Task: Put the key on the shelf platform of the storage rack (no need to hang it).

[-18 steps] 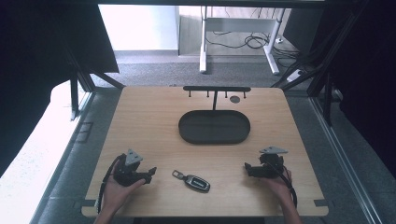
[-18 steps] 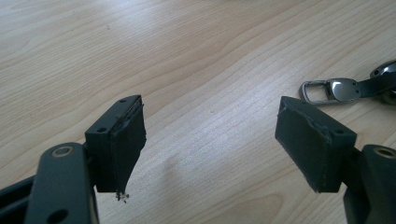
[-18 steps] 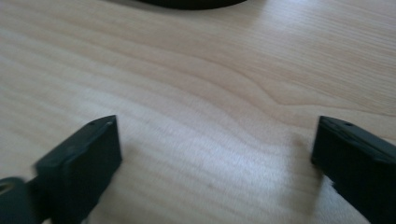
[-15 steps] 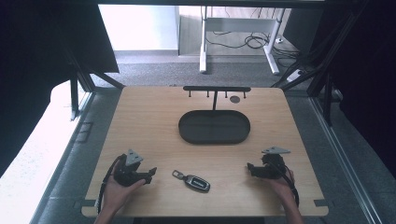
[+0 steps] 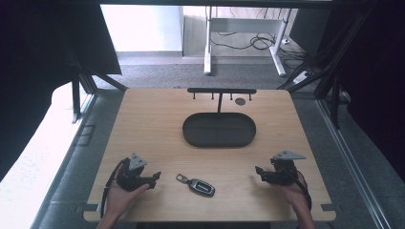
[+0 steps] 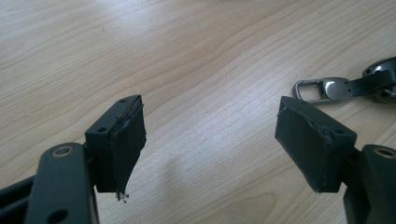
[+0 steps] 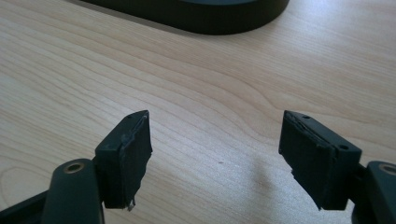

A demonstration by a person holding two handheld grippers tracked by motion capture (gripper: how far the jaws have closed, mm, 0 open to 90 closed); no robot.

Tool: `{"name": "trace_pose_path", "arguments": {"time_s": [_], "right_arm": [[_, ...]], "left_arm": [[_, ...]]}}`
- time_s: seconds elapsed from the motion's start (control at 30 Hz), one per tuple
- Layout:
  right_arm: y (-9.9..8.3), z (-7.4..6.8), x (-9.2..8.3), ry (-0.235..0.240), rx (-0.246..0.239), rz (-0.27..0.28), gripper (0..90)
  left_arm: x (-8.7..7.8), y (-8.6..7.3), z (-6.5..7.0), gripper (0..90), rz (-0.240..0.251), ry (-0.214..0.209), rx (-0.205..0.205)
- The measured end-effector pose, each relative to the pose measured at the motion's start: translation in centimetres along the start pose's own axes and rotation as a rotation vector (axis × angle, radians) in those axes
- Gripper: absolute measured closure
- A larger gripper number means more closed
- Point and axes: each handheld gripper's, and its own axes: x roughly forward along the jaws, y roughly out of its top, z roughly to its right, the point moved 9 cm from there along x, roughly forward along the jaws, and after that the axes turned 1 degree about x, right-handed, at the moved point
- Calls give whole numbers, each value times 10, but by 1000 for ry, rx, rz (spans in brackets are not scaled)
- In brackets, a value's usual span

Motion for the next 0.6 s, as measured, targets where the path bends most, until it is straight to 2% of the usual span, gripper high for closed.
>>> {"name": "trace_pose_path", "arguments": {"time_s": [0.17,0.33,0.47,0.57,0.6], "right_arm": [[5,-5,-3,21,-12,4,273],[14,-17,-7,55,-13,5,298],[24,-29,-12,74,-54,-21,310],[29,-34,-14,88,-67,-27,312],[34,-41,-15,90,-95,-42,312]], "left_arm": [[1,-1,1,246,-3,-7,-5],[1,-1,3,246,0,-10,-11],[-1,0,2,247,7,-10,-13],[-2,0,1,247,6,-12,-14],[-1,0,1,247,5,-10,-15]]}}
